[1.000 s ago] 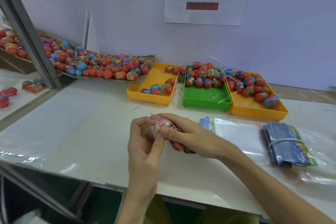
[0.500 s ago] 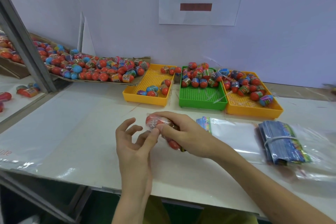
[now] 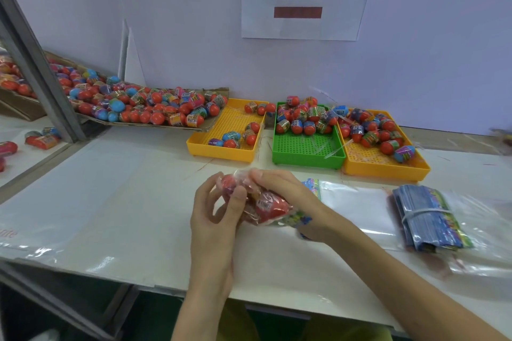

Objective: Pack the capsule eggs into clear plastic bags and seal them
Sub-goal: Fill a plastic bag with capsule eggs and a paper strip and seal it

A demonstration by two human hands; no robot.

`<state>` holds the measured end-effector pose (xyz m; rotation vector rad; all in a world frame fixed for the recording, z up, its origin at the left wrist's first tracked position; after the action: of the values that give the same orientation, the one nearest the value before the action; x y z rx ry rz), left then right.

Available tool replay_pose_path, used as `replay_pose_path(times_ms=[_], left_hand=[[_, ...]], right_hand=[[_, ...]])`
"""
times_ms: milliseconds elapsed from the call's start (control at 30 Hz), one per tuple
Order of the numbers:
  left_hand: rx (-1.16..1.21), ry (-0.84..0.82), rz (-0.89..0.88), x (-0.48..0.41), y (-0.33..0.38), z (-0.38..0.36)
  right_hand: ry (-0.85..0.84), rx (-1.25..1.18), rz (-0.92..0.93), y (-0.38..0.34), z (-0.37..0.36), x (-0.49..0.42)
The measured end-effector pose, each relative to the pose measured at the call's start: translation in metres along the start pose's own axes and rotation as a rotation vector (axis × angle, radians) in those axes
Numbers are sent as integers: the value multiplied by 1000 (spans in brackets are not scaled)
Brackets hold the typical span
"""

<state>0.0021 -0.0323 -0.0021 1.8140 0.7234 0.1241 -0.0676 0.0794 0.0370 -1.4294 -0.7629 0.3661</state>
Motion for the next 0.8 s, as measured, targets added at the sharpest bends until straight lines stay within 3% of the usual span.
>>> replay_pose_path(times_ms=[67, 167, 300, 400, 633, 800], left_hand=[[55, -85, 35, 0, 1, -2], [69, -89, 39, 0, 1, -2], [-23, -22, -29, 2, 0, 1], [-64, 16, -45, 1, -2, 3], [-1, 70, 13, -1, -5, 7], [80, 63, 45, 1, 0, 2]], right_hand=[[107, 69, -12, 5, 8, -5], [207, 239, 152, -3, 15, -5], [79, 152, 131, -8, 23, -3], [96, 238, 160, -6, 21, -2], [209, 5, 109, -4, 31, -6], [92, -109, 86, -6, 30, -4]])
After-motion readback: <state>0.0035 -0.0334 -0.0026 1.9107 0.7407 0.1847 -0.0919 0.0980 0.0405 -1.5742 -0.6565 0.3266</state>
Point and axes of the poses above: each hand's wrist, its own x-axis away from the middle knuckle, its own z-axis out of the back of the hand, y = z × x, the point moved 3 cm from there along -x, towards the middle knuckle, and after that the axes turned 14 degrees about -z, right-handed, at the moved point
